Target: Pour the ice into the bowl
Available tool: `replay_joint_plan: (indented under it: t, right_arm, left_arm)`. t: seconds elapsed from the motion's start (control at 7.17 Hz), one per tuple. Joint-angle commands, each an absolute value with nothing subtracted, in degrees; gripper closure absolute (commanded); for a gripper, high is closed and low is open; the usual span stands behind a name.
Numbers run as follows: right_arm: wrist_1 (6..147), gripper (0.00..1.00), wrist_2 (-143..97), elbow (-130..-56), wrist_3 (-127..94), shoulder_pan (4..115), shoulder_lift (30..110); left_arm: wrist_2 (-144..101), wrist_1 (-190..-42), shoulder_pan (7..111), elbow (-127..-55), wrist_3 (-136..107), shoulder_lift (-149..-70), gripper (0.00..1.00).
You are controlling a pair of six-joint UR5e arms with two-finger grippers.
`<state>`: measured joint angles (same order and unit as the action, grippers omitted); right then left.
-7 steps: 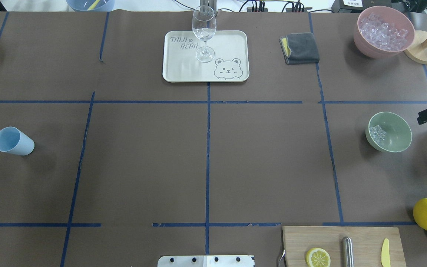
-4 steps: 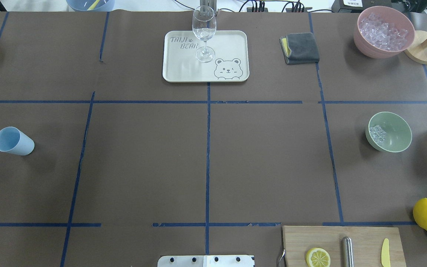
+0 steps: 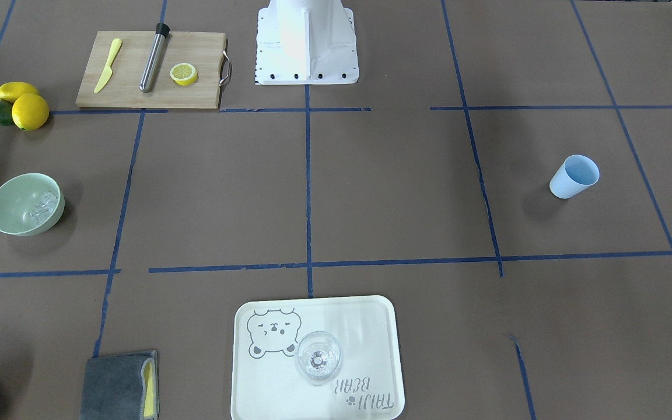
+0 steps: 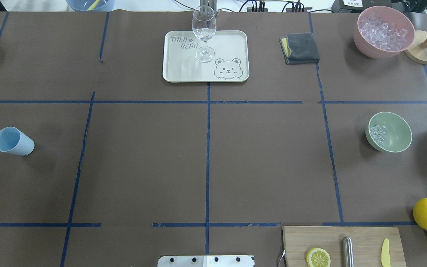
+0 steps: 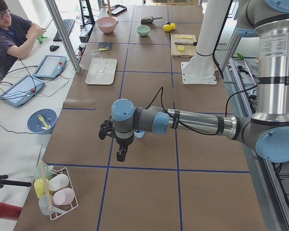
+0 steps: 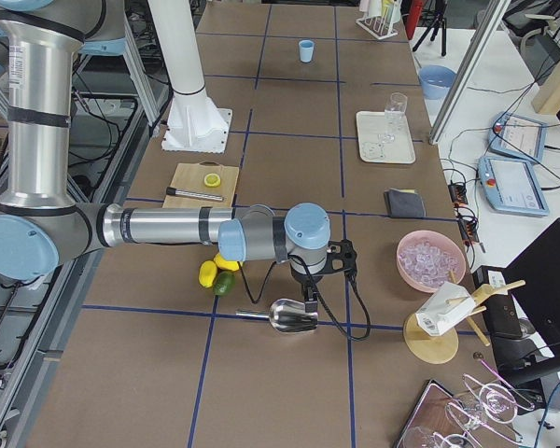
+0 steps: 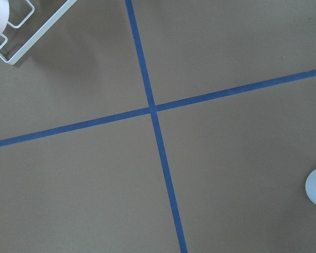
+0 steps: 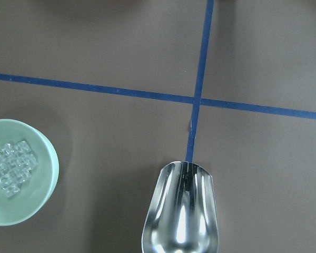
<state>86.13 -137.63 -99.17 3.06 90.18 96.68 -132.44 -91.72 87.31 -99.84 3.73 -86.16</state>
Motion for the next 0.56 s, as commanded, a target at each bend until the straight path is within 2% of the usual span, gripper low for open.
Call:
replay_joint_plan:
  t: [0.0,0.42]
  right_arm:
    - [86.05,0.0,-137.81,-98.35,5.54,91.23,97.11]
    - [84.99,0.0,-136.85,-96.86,5.71,91.23,96.86]
  left_arm:
    - [-133.86,-90.97,90.24,-98.79,3.86,-85.18,0.0]
    - [-133.86,-90.09,90.7,-98.62,3.52,-85.25,0.0]
